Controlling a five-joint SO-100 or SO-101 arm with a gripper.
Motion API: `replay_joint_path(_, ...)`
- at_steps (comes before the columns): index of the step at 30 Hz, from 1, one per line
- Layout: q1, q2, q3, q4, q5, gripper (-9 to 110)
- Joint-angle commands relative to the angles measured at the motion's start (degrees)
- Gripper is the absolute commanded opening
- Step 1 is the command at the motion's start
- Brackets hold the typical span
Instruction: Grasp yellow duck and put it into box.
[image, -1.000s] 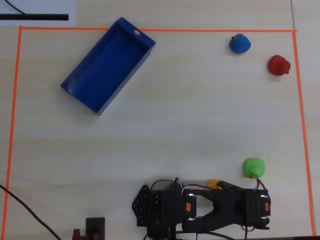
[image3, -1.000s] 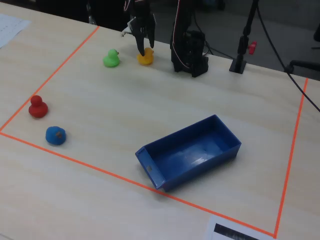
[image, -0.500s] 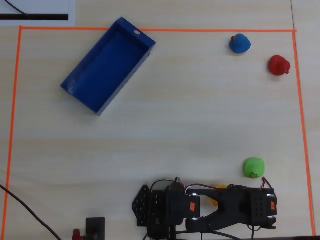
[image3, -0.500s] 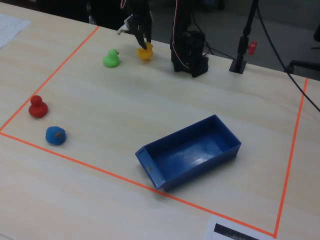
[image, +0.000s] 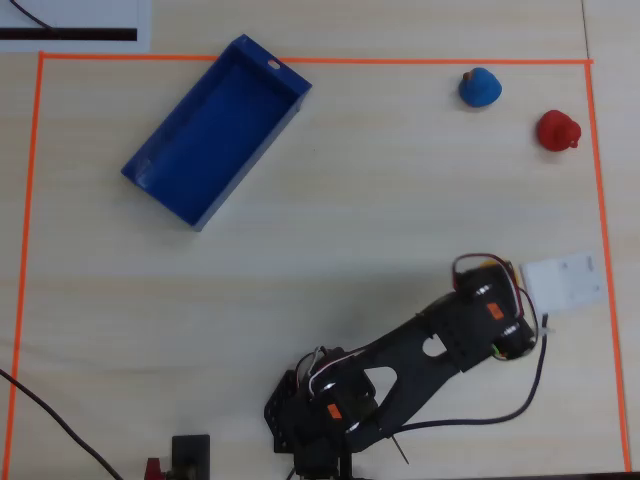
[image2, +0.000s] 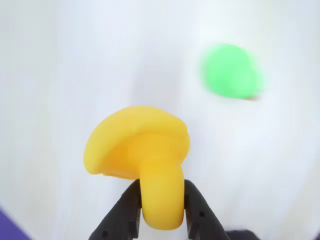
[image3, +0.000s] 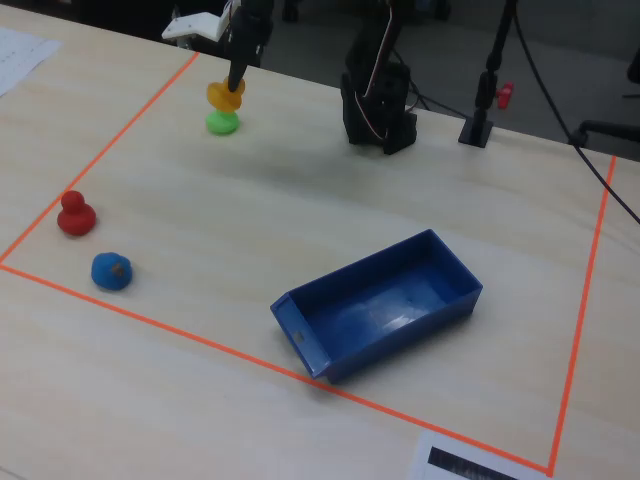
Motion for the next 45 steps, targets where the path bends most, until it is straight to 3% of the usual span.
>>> replay_joint_path(1,-18.54,6.24,-2.81,1.76,2.64,0)
replay_joint_path(11,-56.25,9.76,0.26,-2.9,7.91,0)
replay_joint_path(18,-71.89,-10.46,-18.54,-2.46,12.92,0)
replay_joint_path(29,-76.73,-45.18,-53.0,-0.26,12.57,0)
replay_joint_path(34,-76.11,-53.17,-54.23,-2.02,12.57,0)
replay_joint_path(38,-75.32,-56.25,-50.36,-5.89,11.34,9)
replay_joint_path(45,-72.69,-54.67,-45.09,-12.92,8.88,16)
